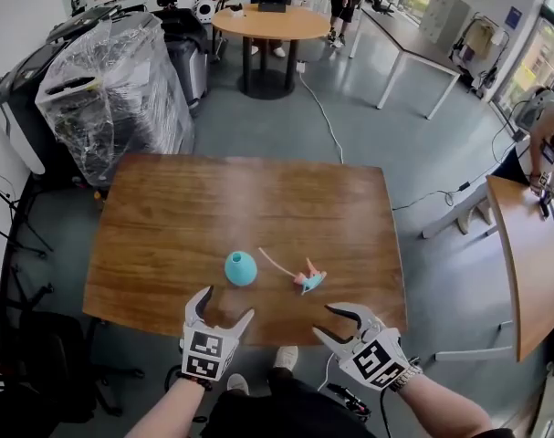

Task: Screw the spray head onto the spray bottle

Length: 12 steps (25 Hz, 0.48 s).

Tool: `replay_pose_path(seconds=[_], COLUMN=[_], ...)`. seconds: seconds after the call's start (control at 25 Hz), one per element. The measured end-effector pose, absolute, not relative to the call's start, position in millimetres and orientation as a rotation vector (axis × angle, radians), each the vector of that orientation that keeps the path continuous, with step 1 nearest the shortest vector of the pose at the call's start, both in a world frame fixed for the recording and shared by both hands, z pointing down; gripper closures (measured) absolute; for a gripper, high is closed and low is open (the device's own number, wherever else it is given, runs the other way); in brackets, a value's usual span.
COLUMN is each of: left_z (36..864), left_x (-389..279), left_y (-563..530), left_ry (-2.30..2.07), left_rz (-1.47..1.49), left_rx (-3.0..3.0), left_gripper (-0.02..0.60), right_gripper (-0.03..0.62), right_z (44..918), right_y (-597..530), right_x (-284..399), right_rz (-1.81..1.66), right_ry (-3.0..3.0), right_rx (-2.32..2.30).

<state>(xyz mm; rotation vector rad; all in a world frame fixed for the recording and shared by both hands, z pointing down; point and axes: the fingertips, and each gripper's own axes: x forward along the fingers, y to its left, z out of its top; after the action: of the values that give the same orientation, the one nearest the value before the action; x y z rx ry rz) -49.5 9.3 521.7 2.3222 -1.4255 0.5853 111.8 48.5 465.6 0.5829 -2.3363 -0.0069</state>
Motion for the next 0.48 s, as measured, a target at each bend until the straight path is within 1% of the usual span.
replay_pose_path(seconds=[0.04,0.24,0.48], left_z=[527.5,553.2,583.4], left_x=[-48.9,-52.0,-50.9], left_y=[3.0,-19.7,-44.6], left_ry=[-1.443,-1.517,-1.479], left_rz=[0.599,0.672,0.699], left_rx=[2.312,2.215,2.197], left_gripper=[0.152,0.114,0.1], right_gripper=[0.439,0.439,0.439], right_z=[470.9,492.2,512.2], right_y=[44.3,27.5,12.0], right_x=[114.5,126.9,125.7], right_rz=[-0.01,-0.004,0.006], right_ry=[-2.335,-2.33,-2.302], right_rx=[0.558,0.461,0.429])
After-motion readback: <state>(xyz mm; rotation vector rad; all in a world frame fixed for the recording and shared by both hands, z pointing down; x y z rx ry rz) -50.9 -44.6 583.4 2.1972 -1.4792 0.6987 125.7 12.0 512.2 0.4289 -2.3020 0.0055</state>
